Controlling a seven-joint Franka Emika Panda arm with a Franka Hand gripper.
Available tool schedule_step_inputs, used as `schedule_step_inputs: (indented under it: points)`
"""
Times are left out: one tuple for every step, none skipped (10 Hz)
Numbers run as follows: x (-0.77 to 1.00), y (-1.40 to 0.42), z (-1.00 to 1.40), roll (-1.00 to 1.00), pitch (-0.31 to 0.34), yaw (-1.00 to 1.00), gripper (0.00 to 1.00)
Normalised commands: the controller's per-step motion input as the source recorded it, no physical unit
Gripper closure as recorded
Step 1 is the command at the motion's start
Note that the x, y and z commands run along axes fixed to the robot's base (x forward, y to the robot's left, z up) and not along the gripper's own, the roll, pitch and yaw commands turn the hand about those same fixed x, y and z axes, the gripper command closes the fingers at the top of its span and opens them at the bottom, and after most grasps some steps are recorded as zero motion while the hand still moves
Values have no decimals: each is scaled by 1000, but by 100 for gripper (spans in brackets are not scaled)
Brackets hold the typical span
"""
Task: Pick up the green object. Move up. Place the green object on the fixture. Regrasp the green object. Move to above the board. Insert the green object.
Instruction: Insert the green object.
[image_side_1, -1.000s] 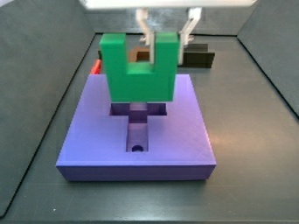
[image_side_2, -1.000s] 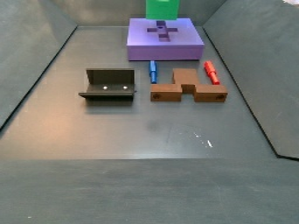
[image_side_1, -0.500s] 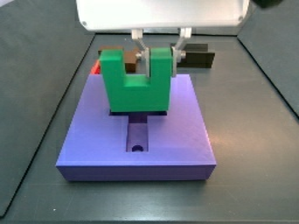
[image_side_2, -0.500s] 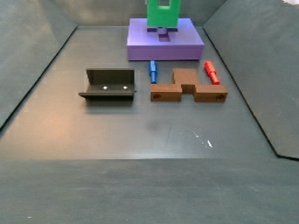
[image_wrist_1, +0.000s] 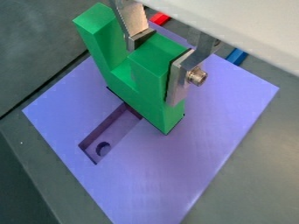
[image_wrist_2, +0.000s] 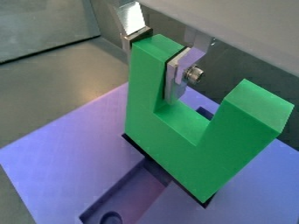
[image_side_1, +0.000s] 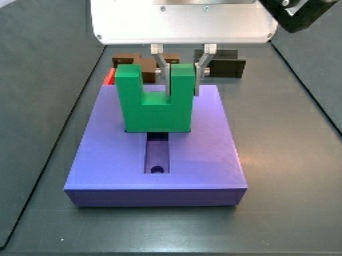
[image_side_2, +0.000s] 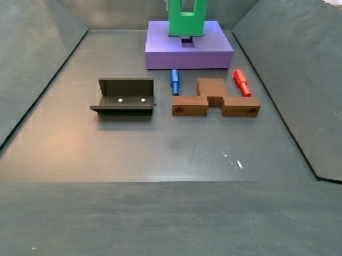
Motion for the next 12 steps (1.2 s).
schedule_step_inputs:
  points:
    - [-14,34,-126,10,0,-11,100]
    - [-11,0,-140,16,0,0,100]
    - [0,0,-206,20,-4,0,100]
    - [-9,0,-309,19,-41,0,100]
    - [0,-51,-400,0,-63,0,100]
    - [-6,0,-674,0,-119,0,100]
    - [-106,0,-943,4,-169,0,100]
    - [-163,0,-991,33,-149,0,100]
    - [-174,0,-1000,54,-137,0,100]
    - [-34,0,-731,143,-46,0,100]
    - [0,0,0,-14,0,0,100]
    - [0,0,0,0,0,0,100]
